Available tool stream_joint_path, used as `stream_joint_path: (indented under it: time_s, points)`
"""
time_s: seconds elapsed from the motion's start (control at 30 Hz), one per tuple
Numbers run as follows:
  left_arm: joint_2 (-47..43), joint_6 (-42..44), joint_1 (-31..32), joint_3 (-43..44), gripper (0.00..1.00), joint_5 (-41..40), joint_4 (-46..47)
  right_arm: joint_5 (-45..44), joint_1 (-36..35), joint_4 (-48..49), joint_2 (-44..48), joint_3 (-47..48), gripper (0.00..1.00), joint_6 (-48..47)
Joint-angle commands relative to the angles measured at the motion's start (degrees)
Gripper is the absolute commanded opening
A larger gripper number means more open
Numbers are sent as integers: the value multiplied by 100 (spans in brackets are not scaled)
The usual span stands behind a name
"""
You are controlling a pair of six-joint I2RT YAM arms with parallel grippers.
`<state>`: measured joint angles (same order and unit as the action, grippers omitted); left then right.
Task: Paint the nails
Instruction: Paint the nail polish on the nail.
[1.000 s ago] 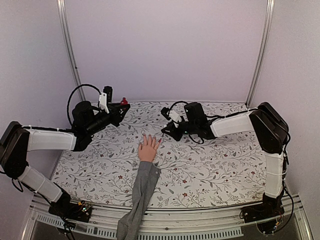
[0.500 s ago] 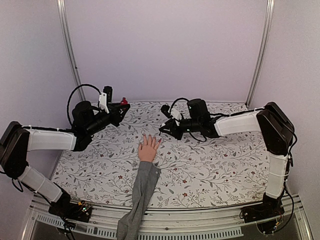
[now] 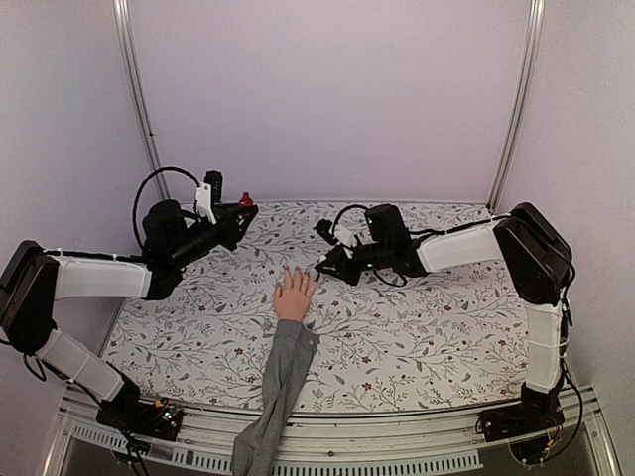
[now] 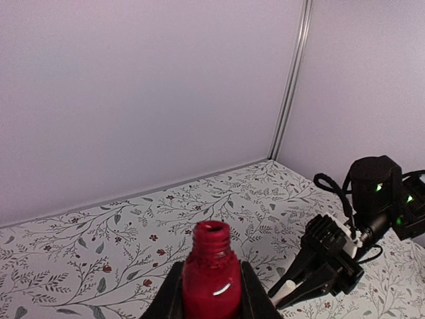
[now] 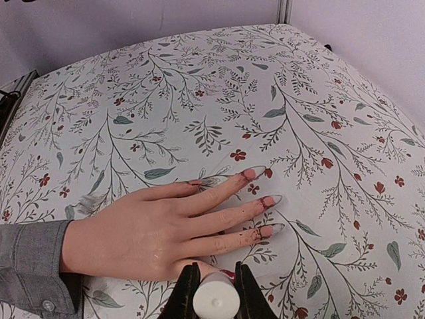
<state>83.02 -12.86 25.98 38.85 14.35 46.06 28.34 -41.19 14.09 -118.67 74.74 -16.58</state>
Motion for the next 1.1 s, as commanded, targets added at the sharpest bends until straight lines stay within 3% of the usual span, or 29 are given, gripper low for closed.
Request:
stream_joint_path:
  time_s: [0.0,0.37,0.7,1.07]
  points:
    - [16,63,-75,-9,0,27,210,45,-3,15,-118,189,0,5]
    - [13,67,-80,-18,0,20,219,-39,-3,166,-176,99,0,-138]
    - [-21,89,-71,-35,0,49,223,674,63,2018,677,-1343,0,-356]
    - [-47,100,-75,-29,0,37,177,891,363,2842,504,-1594,0,-668]
